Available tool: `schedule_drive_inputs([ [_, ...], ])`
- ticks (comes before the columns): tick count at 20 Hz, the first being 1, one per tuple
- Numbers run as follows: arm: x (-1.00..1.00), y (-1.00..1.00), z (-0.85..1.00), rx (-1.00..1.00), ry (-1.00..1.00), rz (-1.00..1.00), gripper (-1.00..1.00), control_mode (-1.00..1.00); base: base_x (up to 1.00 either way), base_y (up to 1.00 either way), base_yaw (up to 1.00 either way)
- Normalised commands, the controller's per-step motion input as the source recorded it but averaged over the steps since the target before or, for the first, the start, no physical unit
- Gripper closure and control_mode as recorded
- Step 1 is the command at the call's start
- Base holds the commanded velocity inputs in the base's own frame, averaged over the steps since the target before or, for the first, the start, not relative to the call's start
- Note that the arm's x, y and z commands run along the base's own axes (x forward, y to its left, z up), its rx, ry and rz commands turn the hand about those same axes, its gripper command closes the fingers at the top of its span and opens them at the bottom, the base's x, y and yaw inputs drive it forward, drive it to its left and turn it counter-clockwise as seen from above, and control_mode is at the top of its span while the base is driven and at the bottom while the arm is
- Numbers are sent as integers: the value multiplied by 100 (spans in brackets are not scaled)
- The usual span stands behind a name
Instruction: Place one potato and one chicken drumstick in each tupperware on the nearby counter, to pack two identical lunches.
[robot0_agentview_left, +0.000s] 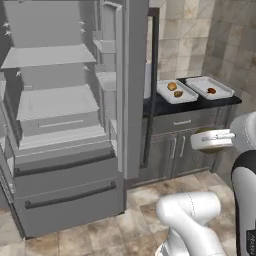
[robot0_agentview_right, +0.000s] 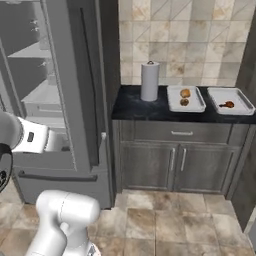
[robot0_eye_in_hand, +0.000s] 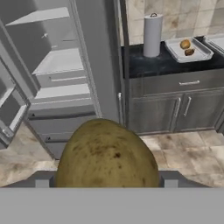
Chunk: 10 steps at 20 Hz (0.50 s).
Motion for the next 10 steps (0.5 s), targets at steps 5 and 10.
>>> schedule_drive_inputs([
  [5,0,0,0,0,0,0,100,100,0,-100,-1],
  [10,0,0,0,0,0,0,100,100,0,-99,-2],
])
